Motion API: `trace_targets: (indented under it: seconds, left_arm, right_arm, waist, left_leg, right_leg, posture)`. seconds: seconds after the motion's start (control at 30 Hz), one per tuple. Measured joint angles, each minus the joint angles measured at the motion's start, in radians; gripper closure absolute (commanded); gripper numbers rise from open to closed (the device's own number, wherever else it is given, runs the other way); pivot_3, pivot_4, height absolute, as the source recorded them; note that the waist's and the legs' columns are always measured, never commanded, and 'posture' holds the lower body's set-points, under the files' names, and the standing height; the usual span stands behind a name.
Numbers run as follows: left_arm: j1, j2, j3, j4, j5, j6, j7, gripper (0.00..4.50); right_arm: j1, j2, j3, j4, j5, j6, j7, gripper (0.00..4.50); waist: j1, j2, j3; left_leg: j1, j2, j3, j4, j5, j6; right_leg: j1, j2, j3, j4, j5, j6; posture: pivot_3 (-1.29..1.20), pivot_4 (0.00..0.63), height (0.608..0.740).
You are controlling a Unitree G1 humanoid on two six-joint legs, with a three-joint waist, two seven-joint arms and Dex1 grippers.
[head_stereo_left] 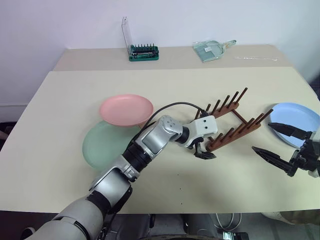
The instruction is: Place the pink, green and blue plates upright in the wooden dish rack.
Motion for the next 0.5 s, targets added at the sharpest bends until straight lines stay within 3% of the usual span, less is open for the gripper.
trace_targets:
  seconds: [0.27,0.37,0.5]
  left_arm:
    - [0.004,-0.057,-0.003,0.02,0.023,0.03,0.064,0.0]
    - [0.004,-0.071,-0.003,0.031,0.028,0.032,0.081,0.78]
    - [0.011,-0.095,0.012,0.037,0.025,0.057,0.107,2.72]
  right_arm:
    - [-0.007,0.0,0.0,0.0,0.0,-0.004,-0.01,0.08]
    - [-0.008,0.0,0.0,0.0,0.0,-0.005,-0.015,0.0]
    - [-0.01,0.0,0.0,0.0,0.0,-0.005,-0.019,0.0]
  waist:
    - [0.0,-0.001,0.001]
    - [0.0,-0.001,0.001]
    - [0.001,-0.001,0.001]
  left_leg:
    - [0.0,0.0,0.0,0.0,0.0,0.0]
    - [0.0,0.0,0.001,0.0,0.0,0.0]
    - [0.001,0.0,0.001,0.0,0.0,0.0]
  right_leg:
    - [0.0,0.0,0.0,0.0,0.0,0.0]
    - [0.0,0.0,0.0,0.0,0.0,0.0]
    - [0.0,0.0,0.001,0.0,0.0,0.0]
  posture:
    - [0.0,0.15,0.74]
    - [0.0,0.15,0.74]
    - [0.0,0.15,0.74]
